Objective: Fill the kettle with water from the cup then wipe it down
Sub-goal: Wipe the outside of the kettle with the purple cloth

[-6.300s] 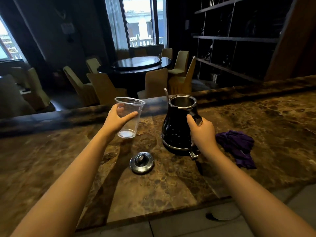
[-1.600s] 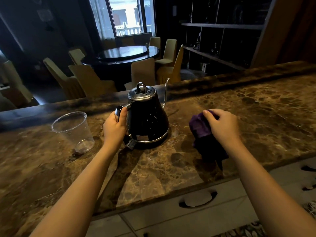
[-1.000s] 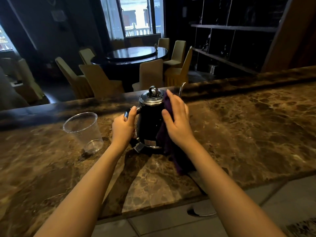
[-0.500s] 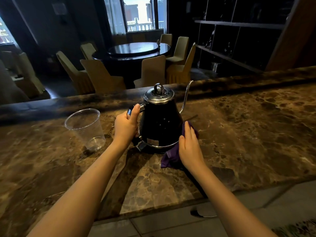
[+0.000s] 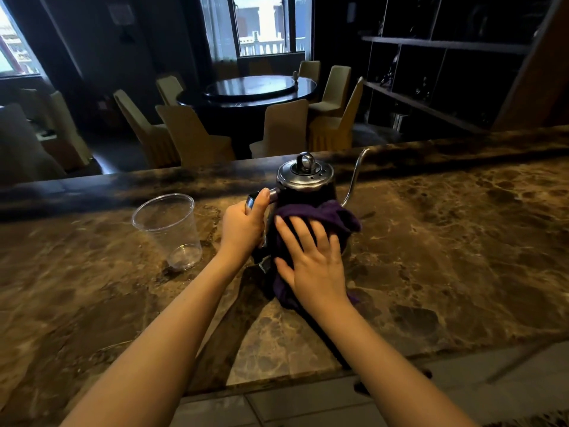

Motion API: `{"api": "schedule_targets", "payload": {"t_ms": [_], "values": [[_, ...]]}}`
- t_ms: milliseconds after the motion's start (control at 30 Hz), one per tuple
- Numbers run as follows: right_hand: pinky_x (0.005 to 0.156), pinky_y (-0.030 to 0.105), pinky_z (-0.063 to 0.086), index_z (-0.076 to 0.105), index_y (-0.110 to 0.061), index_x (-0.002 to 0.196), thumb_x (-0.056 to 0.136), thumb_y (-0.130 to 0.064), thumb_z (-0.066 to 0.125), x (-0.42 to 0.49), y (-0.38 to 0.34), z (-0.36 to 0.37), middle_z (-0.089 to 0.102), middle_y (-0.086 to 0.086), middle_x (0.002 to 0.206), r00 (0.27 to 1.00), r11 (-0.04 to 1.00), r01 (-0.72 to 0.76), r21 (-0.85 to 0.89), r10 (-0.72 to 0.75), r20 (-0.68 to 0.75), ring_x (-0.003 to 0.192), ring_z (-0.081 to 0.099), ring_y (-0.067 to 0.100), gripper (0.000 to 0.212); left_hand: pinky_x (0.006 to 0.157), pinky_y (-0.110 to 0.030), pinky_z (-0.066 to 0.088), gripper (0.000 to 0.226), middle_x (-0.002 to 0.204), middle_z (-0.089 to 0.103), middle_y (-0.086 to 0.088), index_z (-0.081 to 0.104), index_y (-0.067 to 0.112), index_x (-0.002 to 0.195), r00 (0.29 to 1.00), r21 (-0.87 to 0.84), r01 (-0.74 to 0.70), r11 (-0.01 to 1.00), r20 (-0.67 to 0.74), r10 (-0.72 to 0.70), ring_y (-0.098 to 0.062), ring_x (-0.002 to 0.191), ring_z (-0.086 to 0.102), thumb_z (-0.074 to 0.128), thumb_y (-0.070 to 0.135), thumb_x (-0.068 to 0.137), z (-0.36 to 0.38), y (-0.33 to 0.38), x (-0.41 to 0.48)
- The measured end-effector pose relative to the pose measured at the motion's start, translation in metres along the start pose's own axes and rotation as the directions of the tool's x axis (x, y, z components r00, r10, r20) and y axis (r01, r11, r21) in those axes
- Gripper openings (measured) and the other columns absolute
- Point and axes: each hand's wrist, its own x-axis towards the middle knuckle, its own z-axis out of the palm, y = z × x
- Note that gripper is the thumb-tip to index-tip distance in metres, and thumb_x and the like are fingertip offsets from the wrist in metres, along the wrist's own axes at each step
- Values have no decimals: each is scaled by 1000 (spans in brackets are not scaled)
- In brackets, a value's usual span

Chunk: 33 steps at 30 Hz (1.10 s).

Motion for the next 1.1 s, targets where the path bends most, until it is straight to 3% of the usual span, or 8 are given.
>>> {"api": "schedule_targets", "payload": {"t_ms": [167, 267, 400, 500, 600, 800, 967, 1100], "values": [[87, 42, 49, 41, -27, 131, 72, -37, 69, -32, 14, -4, 35, 0, 127, 998, 994, -60, 93, 58, 22, 111, 36, 23, 67, 51, -36, 37, 59, 34, 39, 3, 39, 21, 33, 1000, -39, 8, 999, 11, -8, -23, 40, 42, 46, 67, 70, 1, -4, 1], [89, 46, 50, 40, -24, 127, 78, -31, 60, -24, 23, -13, 31, 3, 125, 986, 953, -165, 254, 159, 41, 111, 34, 26, 54, 49, -35, 35, 59, 34, 38, 3, 38, 22, 33, 1000, -66, 22, 998, 22, -20, -22, 38, 39, 45, 70, 66, 1, -4, 1], [100, 51, 41, 34, -18, 124, 81, -31, 41, 9, 26, -24, 30, 9, 131, 964, 883, -246, 400, 267, 2, 118, 35, 32, 44, 54, -39, 35, 56, 44, 38, -7, 36, 19, 45, 1000, -64, 10, 998, 27, -9, -23, 45, 39, 45, 69, 66, 2, -1, 0], [109, 47, 32, 31, -10, 133, 89, -22, 48, 37, 24, -37, 32, 20, 142, 941, 805, -284, 521, 338, -9, 132, 32, 36, 49, 56, -39, 34, 54, 46, 36, -6, 36, 19, 46, 999, -74, 17, 997, 29, -14, -22, 47, 37, 46, 69, 66, 2, 0, -1], [112, 37, 23, 18, -6, 144, 93, -24, 46, 50, 17, -45, 23, 17, 152, 917, 729, -342, 593, 396, 41, 140, 20, 28, 60, 56, -39, 34, 53, 47, 38, -6, 38, 19, 48, 999, -71, 15, 997, 34, -13, -23, 49, 38, 46, 67, 67, 2, 0, -1], [111, 40, 26, 11, -5, 146, 92, -36, 45, 15, 12, -29, 20, 17, 154, 875, 766, -481, 426, 444, 190, 139, 20, 30, 71, 54, -37, 35, 51, 44, 39, -4, 38, 19, 47, 1000, -59, -17, 998, 17, 18, -20, 41, 39, 47, 46, 88, 3, -4, 0], [96, 42, 46, 29, 8, 138, 87, -24, 59, -28, 12, -12, 41, 26, 140, 866, 832, -495, 250, 446, 228, 123, 44, 39, 68, 55, -38, 34, 53, 46, 38, -8, 36, 19, 45, 1000, -56, 9, 998, 8, -8, -23, 47, 39, 47, 62, 75, 4, -4, 2], [95, 39, 44, 44, 6, 127, 86, -22, 58, -33, 17, -13, 55, 20, 124, 846, 826, -518, 223, 456, 277, 115, 48, 34, 52, 55, -38, 34, 51, 47, 38, -8, 36, 18, 48, 1000, -45, -7, 999, -10, 6, -21, 46, 39, 48, 51, 85, 6, -1, 0]]}}
